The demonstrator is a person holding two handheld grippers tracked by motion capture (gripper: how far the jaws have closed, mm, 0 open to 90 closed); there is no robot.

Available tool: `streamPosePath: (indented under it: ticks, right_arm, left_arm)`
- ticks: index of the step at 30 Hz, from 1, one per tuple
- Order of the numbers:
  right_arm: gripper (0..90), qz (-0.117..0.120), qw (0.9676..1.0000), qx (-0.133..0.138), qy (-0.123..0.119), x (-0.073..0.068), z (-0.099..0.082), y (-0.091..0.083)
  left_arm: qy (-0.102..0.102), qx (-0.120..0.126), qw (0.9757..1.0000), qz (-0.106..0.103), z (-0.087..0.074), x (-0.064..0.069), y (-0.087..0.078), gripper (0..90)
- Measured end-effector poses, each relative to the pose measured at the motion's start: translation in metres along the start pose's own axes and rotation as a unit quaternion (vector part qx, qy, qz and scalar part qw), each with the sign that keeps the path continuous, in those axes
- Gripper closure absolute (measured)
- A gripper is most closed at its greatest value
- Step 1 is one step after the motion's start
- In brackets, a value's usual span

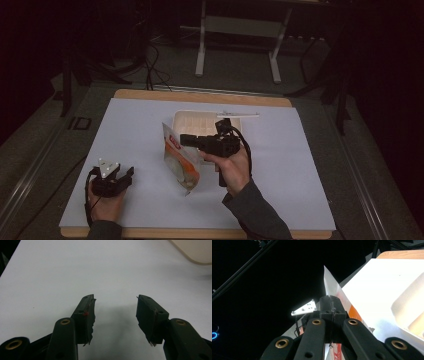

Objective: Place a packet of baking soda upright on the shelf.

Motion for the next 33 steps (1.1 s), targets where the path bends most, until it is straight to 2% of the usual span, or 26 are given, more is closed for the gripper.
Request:
streamPosePath:
  ticks: [33]
  right_arm:
    - [90.0,-0.007,0.9989,0.039,0.024,0.007,0.024,-0.009]
  left_arm:
    - [0.000,0.001,1.0000,0.000,0.000,0.000,0.000,48.5]
Point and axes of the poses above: each handheld gripper's, and its own axes: y roughly forward along the jaws, z roughly out of its top, x roughly to its right, the point moved 1 cm from there along y, roughly forward along the jaws, and after that the axes turned 10 degrees about -z, right-handed, at the moved point
